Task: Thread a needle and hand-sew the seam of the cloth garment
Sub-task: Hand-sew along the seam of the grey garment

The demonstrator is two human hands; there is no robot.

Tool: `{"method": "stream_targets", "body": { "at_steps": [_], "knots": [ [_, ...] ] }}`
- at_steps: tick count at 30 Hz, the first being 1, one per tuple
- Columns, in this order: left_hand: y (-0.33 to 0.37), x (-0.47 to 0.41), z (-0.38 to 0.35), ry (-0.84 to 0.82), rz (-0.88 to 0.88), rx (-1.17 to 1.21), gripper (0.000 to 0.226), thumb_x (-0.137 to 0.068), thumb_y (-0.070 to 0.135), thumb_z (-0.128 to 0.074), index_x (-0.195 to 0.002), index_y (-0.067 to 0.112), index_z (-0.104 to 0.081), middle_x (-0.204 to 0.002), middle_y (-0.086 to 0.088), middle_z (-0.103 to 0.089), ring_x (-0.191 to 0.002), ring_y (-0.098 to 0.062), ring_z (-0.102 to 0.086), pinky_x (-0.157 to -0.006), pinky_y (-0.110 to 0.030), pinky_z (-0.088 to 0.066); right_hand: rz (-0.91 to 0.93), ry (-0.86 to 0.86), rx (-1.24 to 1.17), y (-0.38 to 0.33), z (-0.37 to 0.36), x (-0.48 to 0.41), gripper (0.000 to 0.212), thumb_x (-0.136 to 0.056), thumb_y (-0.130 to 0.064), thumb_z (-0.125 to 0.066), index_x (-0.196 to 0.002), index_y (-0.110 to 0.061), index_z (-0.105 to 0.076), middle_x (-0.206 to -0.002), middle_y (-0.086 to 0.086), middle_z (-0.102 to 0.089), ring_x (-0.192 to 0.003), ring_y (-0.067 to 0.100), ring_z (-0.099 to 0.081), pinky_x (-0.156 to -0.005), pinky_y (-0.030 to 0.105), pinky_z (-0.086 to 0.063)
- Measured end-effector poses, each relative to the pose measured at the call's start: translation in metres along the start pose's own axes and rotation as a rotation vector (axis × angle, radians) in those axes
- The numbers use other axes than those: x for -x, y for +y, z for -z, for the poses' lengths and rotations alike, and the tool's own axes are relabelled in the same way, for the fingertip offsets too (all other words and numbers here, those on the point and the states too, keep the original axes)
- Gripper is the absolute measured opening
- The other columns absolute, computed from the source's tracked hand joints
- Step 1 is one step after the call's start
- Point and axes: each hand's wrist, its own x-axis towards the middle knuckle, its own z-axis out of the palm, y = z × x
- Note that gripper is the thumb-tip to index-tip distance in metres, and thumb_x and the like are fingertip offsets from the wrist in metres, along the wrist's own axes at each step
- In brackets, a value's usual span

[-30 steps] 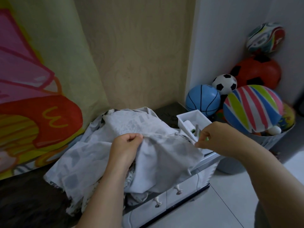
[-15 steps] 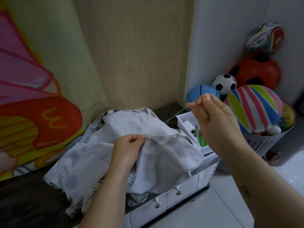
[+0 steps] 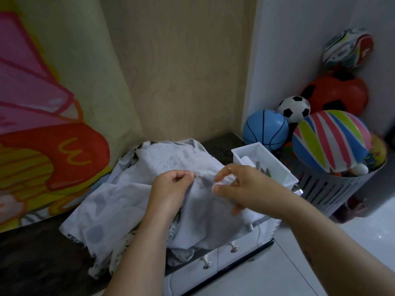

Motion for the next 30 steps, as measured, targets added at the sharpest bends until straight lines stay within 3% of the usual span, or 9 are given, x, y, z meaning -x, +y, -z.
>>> {"method": "stream_targets", "body": {
  "at_steps": [3,9,13,16,24,26,27,29,30],
  "knots": [
    [0.005,0.004,-0.004,-0.052,-0.047,0.02,0.008,-0.09,0.028,-0.064,-0.09,0.024,-0.071,-0.09,0.006,-0.072,-0.085,-0.008,-0.064,-0.071,-0.021,-0.044,0.089,0.132,0.157,0.001,-0.015,-0.006,0.02,-0.085,-0.039,-0.064,-0.102,-0.029,-0.062,-0.067,-0.011,-0.056,-0.061,0.005,-0.061,-0.06,0.017,-0.049],
    [0.008,0.01,-0.004,-0.144,-0.113,0.076,0.006,-0.088,0.024,-0.066,-0.084,0.023,-0.071,-0.083,0.006,-0.074,-0.081,-0.004,-0.067,-0.07,-0.015,-0.046,0.125,0.332,0.212,0.004,-0.023,-0.016,0.012,-0.084,-0.044,-0.064,-0.082,-0.034,-0.06,-0.06,-0.015,-0.045,-0.054,-0.002,-0.044,-0.047,0.009,-0.028],
    [0.008,0.01,-0.001,-0.138,-0.098,0.052,0.007,-0.089,0.026,-0.065,-0.087,0.023,-0.072,-0.087,0.006,-0.074,-0.084,-0.005,-0.067,-0.07,-0.016,-0.047,0.235,0.356,0.045,0.006,-0.018,-0.016,0.015,-0.085,-0.035,-0.065,-0.073,-0.027,-0.063,-0.05,-0.002,-0.046,-0.041,0.004,-0.037,-0.043,0.007,-0.032],
    [0.008,0.008,0.0,-0.106,-0.075,0.059,0.009,-0.09,0.023,-0.065,-0.086,0.02,-0.072,-0.077,0.01,-0.072,-0.066,0.007,-0.062,-0.057,-0.008,-0.043,0.361,0.387,-0.156,0.004,-0.016,-0.013,0.015,-0.086,-0.024,-0.066,-0.075,-0.014,-0.066,-0.052,0.008,-0.046,-0.045,0.008,-0.035,-0.044,0.01,-0.031],
    [0.004,0.003,0.002,-0.025,-0.042,0.018,0.014,-0.089,0.021,-0.063,-0.079,0.019,-0.072,-0.065,0.015,-0.065,-0.061,0.001,-0.056,-0.058,-0.016,-0.042,0.517,0.227,-0.561,-0.002,-0.008,-0.006,0.019,-0.08,-0.016,-0.064,-0.069,-0.003,-0.057,-0.052,0.012,-0.036,-0.045,0.012,-0.029,-0.046,0.039,-0.034],
    [0.005,0.003,0.003,-0.007,-0.043,0.0,0.013,-0.089,0.022,-0.064,-0.077,0.023,-0.071,-0.071,0.013,-0.067,-0.065,0.0,-0.057,-0.06,-0.018,-0.042,0.552,0.213,-0.633,-0.005,-0.005,-0.004,0.019,-0.08,-0.013,-0.062,-0.068,-0.002,-0.054,-0.049,0.008,-0.034,-0.044,0.012,-0.027,-0.053,0.041,-0.037],
    [0.005,0.003,0.003,-0.001,-0.042,-0.006,0.013,-0.089,0.023,-0.064,-0.077,0.024,-0.07,-0.074,0.013,-0.068,-0.066,0.0,-0.058,-0.06,-0.017,-0.042,0.563,0.2,-0.684,-0.007,-0.005,-0.003,0.018,-0.081,-0.01,-0.061,-0.067,-0.003,-0.053,-0.047,0.004,-0.035,-0.043,0.011,-0.027,-0.065,0.048,-0.045],
    [0.005,0.003,0.002,0.006,-0.044,-0.022,0.012,-0.089,0.023,-0.063,-0.08,0.023,-0.07,-0.075,0.012,-0.068,-0.067,0.0,-0.057,-0.056,-0.012,-0.042,0.55,0.141,-0.832,-0.01,-0.004,-0.002,0.018,-0.08,-0.005,-0.06,-0.064,-0.007,-0.053,-0.042,-0.004,-0.035,-0.04,0.007,-0.027,-0.089,0.067,-0.041],
    [0.005,0.003,0.002,0.008,-0.046,-0.025,0.011,-0.09,0.023,-0.063,-0.082,0.022,-0.071,-0.074,0.012,-0.067,-0.066,0.0,-0.057,-0.054,-0.01,-0.041,0.534,0.095,-0.906,-0.011,-0.005,-0.002,0.018,-0.079,-0.005,-0.061,-0.063,-0.009,-0.054,-0.041,-0.005,-0.033,-0.038,0.006,-0.028,-0.089,0.061,-0.046]
  ]
}}
